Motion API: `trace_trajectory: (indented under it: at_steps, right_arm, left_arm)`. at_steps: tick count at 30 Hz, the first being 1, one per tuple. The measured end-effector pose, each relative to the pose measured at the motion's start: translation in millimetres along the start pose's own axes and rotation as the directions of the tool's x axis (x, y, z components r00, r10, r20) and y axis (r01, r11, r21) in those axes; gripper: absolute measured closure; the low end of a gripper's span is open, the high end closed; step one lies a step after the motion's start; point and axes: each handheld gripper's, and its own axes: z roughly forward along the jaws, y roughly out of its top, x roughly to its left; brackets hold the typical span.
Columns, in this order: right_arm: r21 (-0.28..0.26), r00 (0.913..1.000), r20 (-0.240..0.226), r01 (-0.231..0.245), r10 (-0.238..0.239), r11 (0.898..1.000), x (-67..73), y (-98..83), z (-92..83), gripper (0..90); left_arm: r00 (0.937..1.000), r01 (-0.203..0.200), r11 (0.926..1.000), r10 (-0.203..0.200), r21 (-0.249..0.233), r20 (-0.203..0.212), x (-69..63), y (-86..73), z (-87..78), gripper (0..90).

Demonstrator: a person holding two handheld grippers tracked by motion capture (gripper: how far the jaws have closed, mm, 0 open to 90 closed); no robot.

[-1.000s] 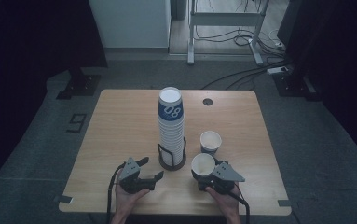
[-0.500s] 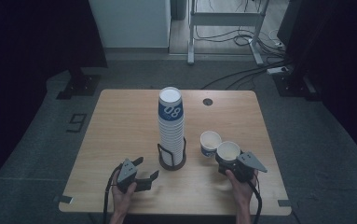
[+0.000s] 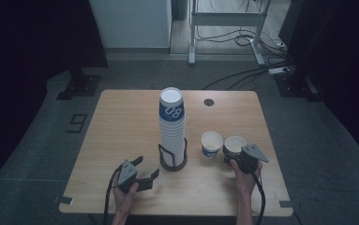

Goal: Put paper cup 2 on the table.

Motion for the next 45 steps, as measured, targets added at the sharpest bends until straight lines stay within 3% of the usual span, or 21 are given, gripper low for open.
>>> trace_trajectory:
  at_steps: [12,15,22,25,36,38,45]
  right_arm:
    - [0.009,0.9998,0.017,0.005,-0.005,1.0,-4.2,0.0,4.3,16.8]
    - [0.037,0.9985,0.04,0.035,-0.037,0.999,-2.9,-2.2,3.3,17.9]
    - [0.074,0.9988,0.041,0.023,-0.026,0.997,-5.0,-5.9,3.7,17.9]
    - [0.099,0.9986,0.043,0.027,-0.031,0.995,-4.6,-5.9,5.0,13.5]
    - [0.135,0.9978,0.062,-0.03,0.021,0.99,-3.5,-10.4,-7.9,13.0]
    - [0.12,0.9972,0.057,-0.054,0.048,0.991,-3.2,-11.8,-11.7,13.2]
    - [0.096,0.9965,0.055,-0.068,0.063,0.993,1.8,-15.9,-26.1,13.2]
  left_arm:
    - [0.9989,-0.012,0.9996,0.011,-0.027,-0.045,-1.3,-2.5,-1.0,14.1]
    - [0.9984,-0.015,0.9996,0.014,-0.024,-0.055,-1.7,-2.2,-0.4,14.0]
    - [0.9987,-0.004,0.9997,0.003,-0.024,-0.052,-0.1,-2.2,-0.3,14.0]
    - [0.9985,-0.004,0.9997,0.002,-0.024,-0.054,0.0,-2.1,-0.3,14.0]
    - [0.9982,-0.001,0.9998,0.0,-0.021,-0.061,0.1,-1.9,-0.1,14.1]
    - [0.998,0.001,0.9998,-0.003,-0.022,-0.064,0.0,-1.8,0.3,14.2]
    - [0.9974,0.0,0.9998,-0.002,-0.021,-0.071,-0.2,-1.8,0.4,14.2]
